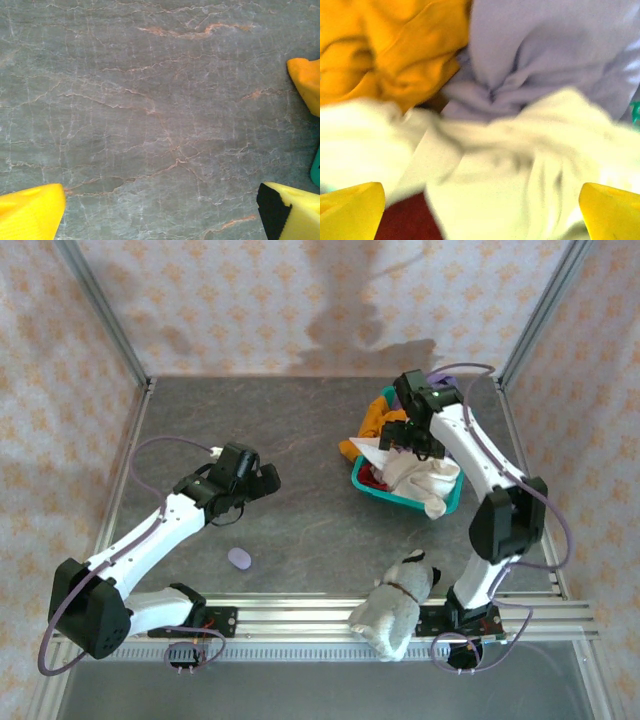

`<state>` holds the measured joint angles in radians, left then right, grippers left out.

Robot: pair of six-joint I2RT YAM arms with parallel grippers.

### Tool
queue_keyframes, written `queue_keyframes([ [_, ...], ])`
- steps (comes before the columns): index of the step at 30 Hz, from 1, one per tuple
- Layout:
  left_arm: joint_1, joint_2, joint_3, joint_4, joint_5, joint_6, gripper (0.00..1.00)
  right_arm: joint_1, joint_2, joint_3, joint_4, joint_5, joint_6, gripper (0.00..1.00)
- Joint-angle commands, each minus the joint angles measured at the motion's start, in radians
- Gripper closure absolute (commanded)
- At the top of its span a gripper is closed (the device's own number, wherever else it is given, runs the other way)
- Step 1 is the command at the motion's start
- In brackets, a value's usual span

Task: Fold and stack the t-shirts

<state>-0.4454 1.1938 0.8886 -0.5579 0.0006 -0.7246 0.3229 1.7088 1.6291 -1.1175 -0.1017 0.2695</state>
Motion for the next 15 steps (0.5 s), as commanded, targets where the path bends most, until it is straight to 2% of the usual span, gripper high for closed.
queue_keyframes([
  [1, -0.004, -0.017, 0.024, -0.052, 0.000, 0.019, 0.01, 0.002, -0.071, -0.099, 0.029, -0.093, 0.089, 0.01],
  [7, -0.005, -0.001, 0.029, -0.047, 0.034, 0.008, 0.01, -0.013, -0.039, -0.265, 0.141, -0.181, 0.148, 0.01],
  [15, -0.011, -0.007, 0.058, -0.089, 0.026, 0.022, 0.01, -0.199, 0.092, -0.286, 0.167, -0.108, 0.137, 0.01],
])
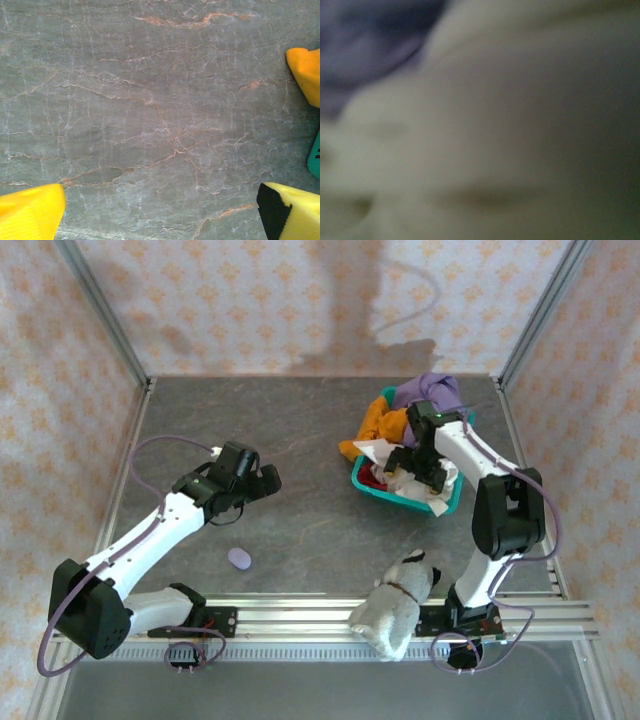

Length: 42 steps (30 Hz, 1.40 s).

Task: Fold and stack the t-shirts

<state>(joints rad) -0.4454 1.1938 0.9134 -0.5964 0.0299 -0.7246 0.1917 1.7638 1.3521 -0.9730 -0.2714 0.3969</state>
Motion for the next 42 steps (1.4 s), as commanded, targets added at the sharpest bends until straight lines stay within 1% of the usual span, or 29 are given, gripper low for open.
queue_keyframes([
  [1, -0.012, -0.006, 0.038, -0.055, -0.003, 0.025, 0.01, -0.090, 0.053, 0.000, 0.021, 0.069, 0.004, 0.01],
  [4, -0.011, 0.010, 0.062, -0.072, -0.001, 0.032, 0.01, -0.157, 0.098, 0.034, 0.023, 0.075, -0.029, 0.01],
  [6, -0.011, 0.027, 0.086, -0.089, 0.002, 0.036, 0.01, -0.189, 0.127, 0.076, 0.008, 0.090, -0.087, 0.01],
  [8, -0.012, 0.043, 0.105, -0.098, 0.005, 0.037, 0.01, -0.210, 0.154, 0.120, -0.022, 0.151, -0.125, 0.01],
  [9, -0.014, 0.050, 0.116, -0.101, 0.007, 0.036, 0.01, -0.233, 0.167, 0.140, -0.031, 0.159, -0.135, 0.01],
  [12, -0.020, 0.074, 0.147, -0.110, 0.008, 0.035, 0.01, -0.315, 0.196, 0.184, -0.035, 0.130, -0.155, 0.01],
  [14, -0.024, 0.095, 0.170, -0.121, 0.008, 0.037, 0.01, -0.346, 0.210, 0.219, -0.045, 0.125, -0.214, 0.01],
  [16, -0.032, 0.121, 0.198, -0.131, 0.006, 0.040, 0.01, -0.355, 0.224, 0.264, -0.071, 0.168, -0.280, 0.01],
  [18, -0.044, 0.152, 0.223, -0.135, 0.002, 0.043, 0.01, -0.363, 0.242, 0.317, -0.103, 0.222, -0.303, 0.01],
  [20, -0.058, 0.180, 0.248, -0.139, 0.000, 0.042, 0.01, -0.366, 0.246, 0.362, -0.128, 0.200, -0.313, 0.01],
  [21, -0.067, 0.196, 0.262, -0.141, -0.004, 0.041, 0.01, -0.364, 0.234, 0.372, -0.130, 0.160, -0.318, 0.01],
  [26, -0.097, 0.238, 0.294, -0.134, -0.016, 0.023, 0.01, -0.317, 0.110, 0.337, -0.127, 0.042, -0.296, 0.01],
  [31, -0.114, 0.249, 0.293, -0.125, -0.013, 0.014, 0.01, -0.301, 0.016, 0.251, -0.119, -0.078, -0.225, 0.01],
  [35, -0.121, 0.256, 0.294, -0.134, -0.008, 0.020, 0.01, -0.323, -0.003, 0.168, -0.113, -0.066, -0.191, 0.01],
  [40, -0.124, 0.250, 0.295, -0.140, -0.007, 0.025, 0.01, -0.407, -0.001, 0.085, -0.084, -0.038, -0.208, 0.01],
  [42, -0.125, 0.249, 0.291, -0.134, -0.004, 0.024, 0.01, -0.438, 0.012, 0.080, -0.086, -0.014, -0.226, 0.01],
])
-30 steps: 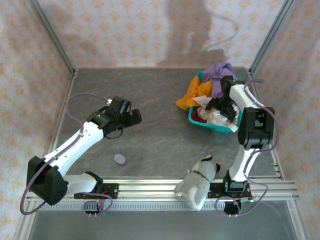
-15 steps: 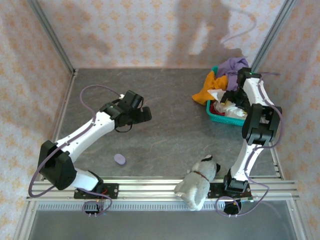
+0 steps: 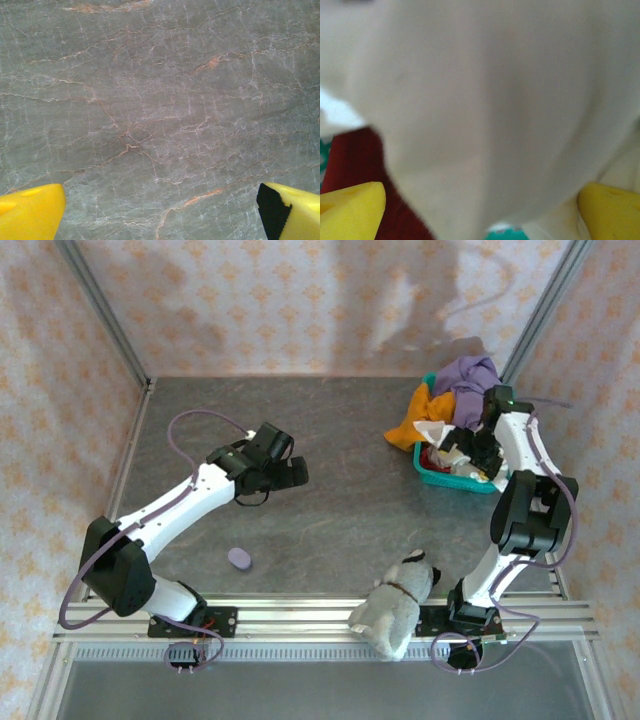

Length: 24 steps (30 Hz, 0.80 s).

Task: Fold and stack the t-shirts

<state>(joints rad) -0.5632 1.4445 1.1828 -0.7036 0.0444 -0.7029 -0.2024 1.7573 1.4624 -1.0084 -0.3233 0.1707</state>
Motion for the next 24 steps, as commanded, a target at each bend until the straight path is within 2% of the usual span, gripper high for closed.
queue_keyframes([
  [1, -0.007, -0.001, 0.019, -0.025, -0.016, 0.002, 0.01, -0.056, 0.029, -0.022, -0.059, 0.058, -0.014, 0.01],
  [13, -0.017, 0.010, 0.035, -0.043, -0.010, 0.007, 0.00, -0.092, 0.158, 0.097, -0.093, 0.362, -0.111, 0.01],
  [16, -0.017, 0.010, 0.035, -0.043, -0.012, 0.008, 0.01, -0.093, 0.166, 0.129, -0.081, 0.410, -0.133, 0.01],
  [24, -0.018, 0.011, 0.021, -0.013, 0.000, -0.006, 0.01, -0.094, 0.172, 0.187, -0.034, 0.444, -0.171, 0.01],
])
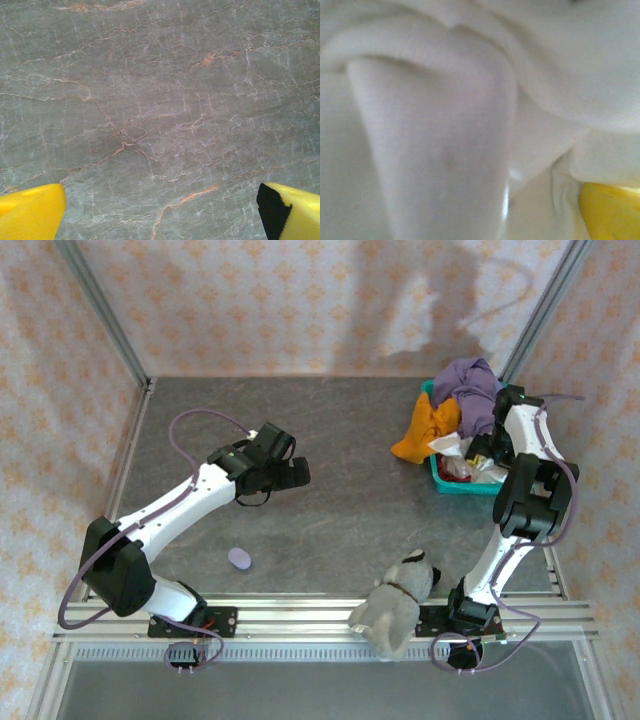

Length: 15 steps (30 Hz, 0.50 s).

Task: Fold and stack the t-shirts

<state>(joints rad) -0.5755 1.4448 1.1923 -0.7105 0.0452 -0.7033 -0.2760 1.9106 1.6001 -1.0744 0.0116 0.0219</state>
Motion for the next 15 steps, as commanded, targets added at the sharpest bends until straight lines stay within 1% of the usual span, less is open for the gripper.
queue_keyframes([
  [1, -0.005, 0.012, 0.013, -0.003, 0.002, -0.003, 0.01, -0.021, 0.033, 0.077, 0.020, 0.104, -0.020, 0.01],
  [2, -0.006, 0.015, 0.015, -0.005, 0.002, -0.001, 0.01, -0.021, 0.040, 0.097, 0.011, 0.096, -0.013, 0.01],
  [5, -0.006, 0.024, 0.036, -0.009, -0.004, -0.001, 0.01, -0.017, 0.020, 0.131, -0.025, 0.004, 0.018, 0.01],
  [12, -0.023, 0.042, 0.078, 0.052, 0.029, -0.029, 0.01, 0.078, -0.202, 0.050, -0.056, -0.106, 0.082, 0.01],
  [15, -0.046, 0.071, 0.107, 0.059, 0.033, -0.029, 0.01, 0.092, -0.237, 0.031, -0.041, -0.172, 0.120, 0.01],
])
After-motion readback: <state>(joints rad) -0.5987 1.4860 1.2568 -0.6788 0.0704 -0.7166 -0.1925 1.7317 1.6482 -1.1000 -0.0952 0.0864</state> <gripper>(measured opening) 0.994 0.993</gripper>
